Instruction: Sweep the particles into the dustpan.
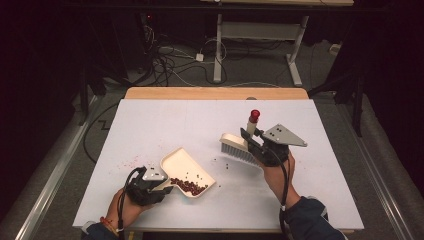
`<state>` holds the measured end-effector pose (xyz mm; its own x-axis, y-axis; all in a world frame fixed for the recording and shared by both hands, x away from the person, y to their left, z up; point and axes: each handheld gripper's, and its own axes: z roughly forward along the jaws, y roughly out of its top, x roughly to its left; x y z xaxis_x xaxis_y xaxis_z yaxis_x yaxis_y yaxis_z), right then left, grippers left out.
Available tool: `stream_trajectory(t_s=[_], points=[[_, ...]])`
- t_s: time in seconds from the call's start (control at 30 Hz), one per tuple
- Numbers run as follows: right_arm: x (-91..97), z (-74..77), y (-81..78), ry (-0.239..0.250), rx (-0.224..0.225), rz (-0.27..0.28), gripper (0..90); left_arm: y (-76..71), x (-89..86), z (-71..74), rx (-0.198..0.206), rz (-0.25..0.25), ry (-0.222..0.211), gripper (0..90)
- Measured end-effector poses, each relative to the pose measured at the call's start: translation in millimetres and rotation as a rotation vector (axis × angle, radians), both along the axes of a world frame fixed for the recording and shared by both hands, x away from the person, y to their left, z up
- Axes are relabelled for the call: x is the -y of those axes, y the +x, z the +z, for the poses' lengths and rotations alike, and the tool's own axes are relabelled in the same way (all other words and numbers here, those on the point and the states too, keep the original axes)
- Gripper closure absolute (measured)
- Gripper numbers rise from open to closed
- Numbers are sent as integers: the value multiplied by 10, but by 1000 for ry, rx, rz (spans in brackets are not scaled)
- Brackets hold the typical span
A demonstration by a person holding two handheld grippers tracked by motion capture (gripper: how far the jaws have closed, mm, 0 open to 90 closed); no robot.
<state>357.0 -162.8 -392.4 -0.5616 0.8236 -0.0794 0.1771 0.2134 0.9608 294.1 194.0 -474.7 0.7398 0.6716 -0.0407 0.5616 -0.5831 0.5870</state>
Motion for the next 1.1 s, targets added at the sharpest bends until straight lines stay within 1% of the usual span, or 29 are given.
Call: stream_trajectory(t_s=[0.07, 0.17, 0.2, 0.27, 0.3, 0.43, 0.57, 0.6, 0.67, 0.77, 0.9, 0.97, 1.1], points=[[1, -17, 9, -9, -3, -10, 704, -50, -7, -4, -3, -8, 1, 636], [-2, -61, 27, -44, 2, -16, 704, -125, -4, 0, -8, -29, 5, 636], [-1, -69, 20, -49, -7, -10, 705, -148, 2, 2, -9, -36, 7, 636], [9, -77, 3, -74, -15, -4, 705, -192, 23, 7, -3, -47, 13, 636], [19, -77, -8, -81, -14, -1, 705, -211, 39, 13, 0, -52, 23, 636], [67, -56, -90, -80, -27, 21, 705, -252, 117, 23, 2, -65, 32, 636], [72, -71, -165, -78, -40, 50, 705, -265, 199, 14, 3, -77, 46, 636], [63, -73, -190, -73, -45, 56, 705, -262, 212, 11, 5, -79, 49, 635], [49, -69, -237, -81, -47, 78, 705, -253, 238, 4, 2, -78, 56, 635], [25, -59, -335, -78, -61, 113, 705, -245, 278, -4, 4, -75, 65, 636], [-26, -54, -494, -105, -66, 133, 704, -224, 323, -4, 7, -73, 66, 636], [-63, -52, -566, -122, -64, 151, 704, -212, 335, -3, 3, -69, 62, 636], [-136, -47, -697, -124, -79, 186, 702, -199, 350, -16, -1, -63, 66, 636]])
